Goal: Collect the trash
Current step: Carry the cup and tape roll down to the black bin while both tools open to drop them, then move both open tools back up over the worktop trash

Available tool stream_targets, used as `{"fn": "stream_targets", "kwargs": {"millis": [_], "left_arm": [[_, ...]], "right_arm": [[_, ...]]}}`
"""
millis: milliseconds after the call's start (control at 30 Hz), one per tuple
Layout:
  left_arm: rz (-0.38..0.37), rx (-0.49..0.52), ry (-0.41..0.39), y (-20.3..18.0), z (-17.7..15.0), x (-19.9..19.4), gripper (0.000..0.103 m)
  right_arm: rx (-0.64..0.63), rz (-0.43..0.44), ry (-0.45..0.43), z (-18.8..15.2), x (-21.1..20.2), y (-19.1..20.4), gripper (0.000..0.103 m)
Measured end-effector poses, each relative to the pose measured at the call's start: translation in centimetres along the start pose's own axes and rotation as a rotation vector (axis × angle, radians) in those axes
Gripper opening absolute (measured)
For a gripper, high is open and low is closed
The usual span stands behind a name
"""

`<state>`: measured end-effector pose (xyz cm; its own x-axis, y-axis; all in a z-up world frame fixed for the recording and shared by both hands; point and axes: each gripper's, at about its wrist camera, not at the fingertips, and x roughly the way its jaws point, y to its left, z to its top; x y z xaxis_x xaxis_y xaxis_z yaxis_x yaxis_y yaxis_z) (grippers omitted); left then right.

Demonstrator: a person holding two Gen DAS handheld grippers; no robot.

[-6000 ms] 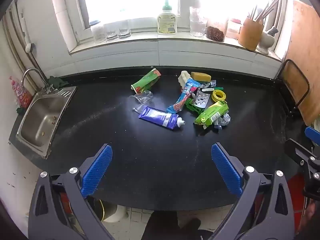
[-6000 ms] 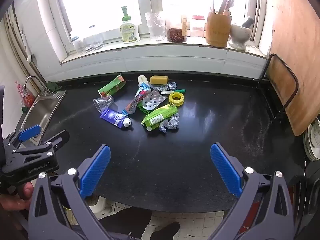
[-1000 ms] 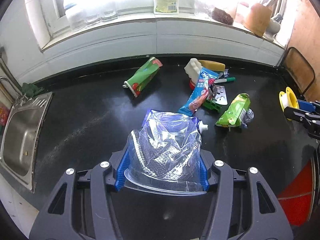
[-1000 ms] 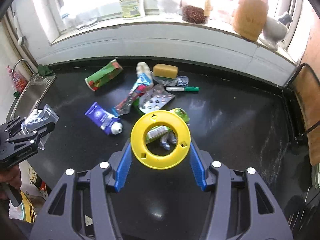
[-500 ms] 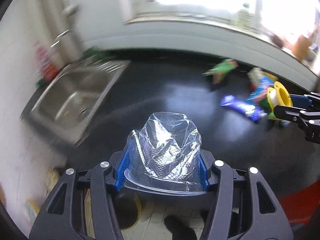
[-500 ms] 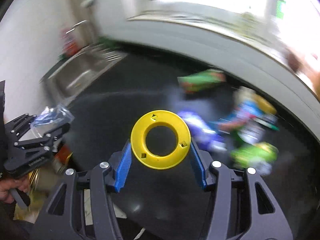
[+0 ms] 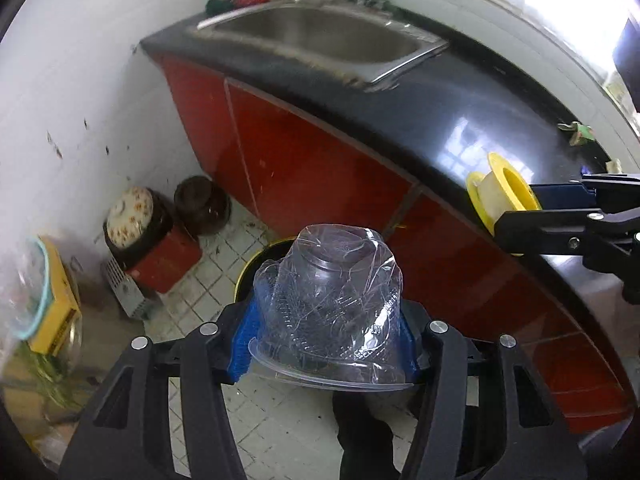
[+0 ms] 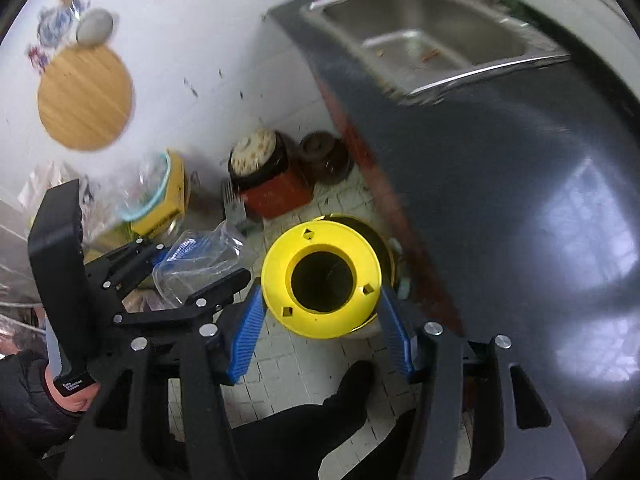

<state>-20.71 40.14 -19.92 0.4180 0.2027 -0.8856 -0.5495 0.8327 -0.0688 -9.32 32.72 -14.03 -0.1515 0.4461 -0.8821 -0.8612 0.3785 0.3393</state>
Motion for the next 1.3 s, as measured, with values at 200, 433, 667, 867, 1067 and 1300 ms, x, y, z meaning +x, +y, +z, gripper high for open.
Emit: {"fn": "stream_targets", "kwargs": {"millis": [200, 433, 667, 867, 1067, 1300], "left_arm": [[-0.029, -0.027, 0.038, 2.6, -1.2, 4.3, 0.055], [-0.063, -0.043, 0.051, 4.1, -1.3, 6.2, 0.059], [-0.051, -0.05, 0.06, 4.8, -1.1, 6.9, 0.078], [-0.023, -0.05, 0.057, 5.1, -1.1, 6.2, 0.083], [0.019, 0.007, 0.018, 2.3, 0.4, 2.0, 0.094], [-0.056, 0.189, -0.061, -8.6, 5.6, -3.7, 0.096]], "right_arm": [[0.014, -0.024, 0.09, 1.1, 5.0, 0.5, 0.054], [-0.001, -0.056, 0.118, 2.3, 7.2, 0.8, 0.055], [0.007, -0.054, 0.121, 3.0, 7.9, 0.9, 0.075], [0.023, -0.051, 0.089, 2.5, 5.3, 0.3, 0.075], [0.087, -0.106, -0.061, 0.5, -3.4, -3.1, 0.088], [0.258, -0.343, -0.285, -5.7, -17.7, -11.7, 0.094]]}}
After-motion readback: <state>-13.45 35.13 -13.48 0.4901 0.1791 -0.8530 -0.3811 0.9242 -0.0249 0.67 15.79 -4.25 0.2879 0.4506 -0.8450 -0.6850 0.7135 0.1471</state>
